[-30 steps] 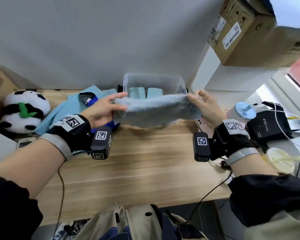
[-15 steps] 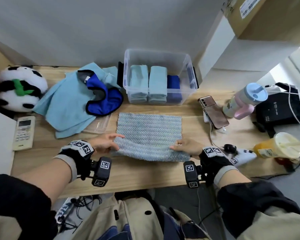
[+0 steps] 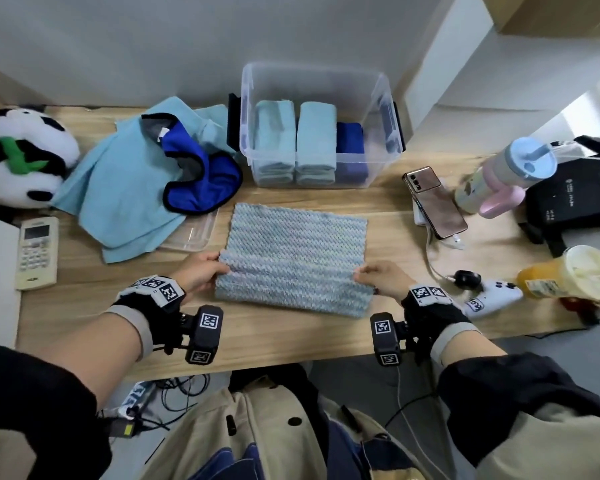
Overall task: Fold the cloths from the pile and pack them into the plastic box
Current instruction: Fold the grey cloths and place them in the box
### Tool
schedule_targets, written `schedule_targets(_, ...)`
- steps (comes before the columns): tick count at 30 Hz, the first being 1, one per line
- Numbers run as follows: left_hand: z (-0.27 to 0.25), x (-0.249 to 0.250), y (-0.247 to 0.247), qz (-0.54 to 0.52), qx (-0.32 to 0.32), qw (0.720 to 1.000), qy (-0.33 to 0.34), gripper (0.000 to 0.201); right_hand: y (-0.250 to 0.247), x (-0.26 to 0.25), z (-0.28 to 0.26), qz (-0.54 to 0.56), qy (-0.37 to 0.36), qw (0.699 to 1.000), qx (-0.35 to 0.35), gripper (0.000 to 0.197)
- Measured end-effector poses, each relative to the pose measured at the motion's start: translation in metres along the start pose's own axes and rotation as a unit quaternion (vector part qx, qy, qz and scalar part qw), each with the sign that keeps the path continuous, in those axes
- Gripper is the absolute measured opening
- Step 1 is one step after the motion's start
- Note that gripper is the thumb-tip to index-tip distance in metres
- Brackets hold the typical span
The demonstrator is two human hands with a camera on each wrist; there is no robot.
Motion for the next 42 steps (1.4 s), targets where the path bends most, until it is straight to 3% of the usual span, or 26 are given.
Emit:
schedule_targets(7, 0.026, 0.035, -0.001, -0.065, 0.046, 0.996, 0.033, 0.045, -0.003, -0.043, 0.027, 0.096, -0.065, 0.987, 0.110, 0.006)
schedule_targets(12, 0.047, 0.059, 0.005, -0.072, 0.066, 0.993, 0.071, 0.012, 0.000, -0.060, 0.057, 0.085, -0.066, 0.980, 0.170, 0.007)
schedule_targets(17, 0.069, 0.062, 0.014, -0.044, 0.103, 0.991, 0.073, 0.007, 0.001, -0.060, 0.080, 0.024, -0.040, 0.980, 0.192, 0.004)
schedule_targets(23, 0.077, 0.068, 0.021, -0.029, 0.128, 0.988, 0.082, 0.031, 0.002, -0.057, 0.094, -0.013, 0.001, 0.979, 0.201, 0.006)
schedule_targets(27, 0.083, 0.067, 0.023, 0.036, 0.139, 0.986, 0.085, 0.041, 0.002, -0.058, 0.096, -0.037, -0.003, 0.980, 0.195, 0.012)
schedule_targets(34, 0.085, 0.067, 0.025, 0.093, 0.183, 0.973, 0.101, 0.034, 0.003, -0.058, 0.098, -0.092, -0.006, 0.969, 0.230, 0.002)
schedule_targets(40, 0.078, 0.070, 0.026, 0.127, 0.190, 0.967, 0.112, 0.037, -0.004, -0.054, 0.086, -0.072, 0.055, 0.962, 0.259, 0.040)
schedule_targets(42, 0.075, 0.069, 0.027, 0.133, 0.171, 0.970, 0.111, 0.045, -0.004, -0.047, 0.081, -0.091, 0.079, 0.963, 0.243, 0.040)
Point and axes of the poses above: each hand's wrist, its own z-axis towards the middle knuckle, its own y-axis out of the palm, x = y × z, the point moved 2 cm from there along z, towards the middle knuckle, and after that the axes turned 11 degrees about x, right-handed, at the moved point
